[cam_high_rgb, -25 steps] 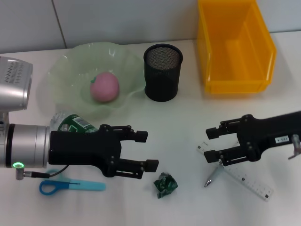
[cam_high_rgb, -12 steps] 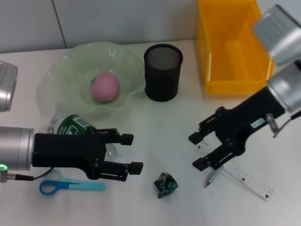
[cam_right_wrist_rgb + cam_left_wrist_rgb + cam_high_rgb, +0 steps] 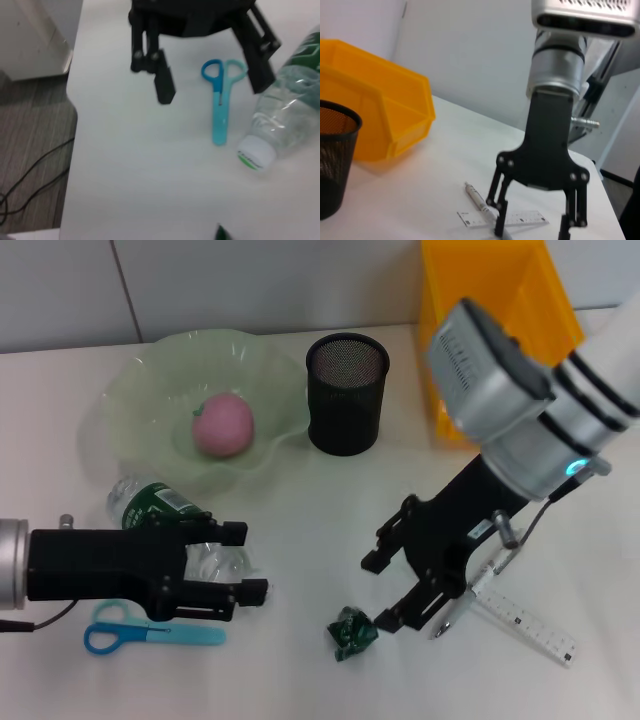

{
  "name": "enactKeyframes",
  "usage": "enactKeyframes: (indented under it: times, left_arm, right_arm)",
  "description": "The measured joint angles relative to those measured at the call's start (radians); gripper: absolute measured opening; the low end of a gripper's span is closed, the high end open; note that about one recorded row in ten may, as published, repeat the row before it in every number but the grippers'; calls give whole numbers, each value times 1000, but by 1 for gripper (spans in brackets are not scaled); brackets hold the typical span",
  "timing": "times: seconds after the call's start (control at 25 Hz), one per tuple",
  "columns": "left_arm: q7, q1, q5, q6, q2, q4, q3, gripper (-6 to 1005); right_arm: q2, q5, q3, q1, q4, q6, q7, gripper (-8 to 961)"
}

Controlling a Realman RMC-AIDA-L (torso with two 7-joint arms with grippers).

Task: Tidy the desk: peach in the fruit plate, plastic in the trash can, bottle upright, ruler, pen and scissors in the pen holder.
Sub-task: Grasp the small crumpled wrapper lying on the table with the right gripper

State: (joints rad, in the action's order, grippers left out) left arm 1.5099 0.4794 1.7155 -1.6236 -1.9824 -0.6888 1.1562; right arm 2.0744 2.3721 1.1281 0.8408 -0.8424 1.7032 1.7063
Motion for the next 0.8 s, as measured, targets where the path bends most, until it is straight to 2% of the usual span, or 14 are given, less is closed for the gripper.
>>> enactKeyframes:
  times: [0.12, 0.36, 0.8]
  left_arm:
    - [0, -9, 0, -1, 3, 0, -10, 846]
    - [7, -16, -1, -1, 8, 0, -12, 846]
    - [9, -16, -1, -7, 1, 0, -14, 845]
  right_arm:
    - [3, -3, 48, 6, 37, -34, -1, 729]
    - [7, -10, 70, 14, 96, -76, -26, 729]
    - [8, -45, 131, 18, 140, -156, -68, 728]
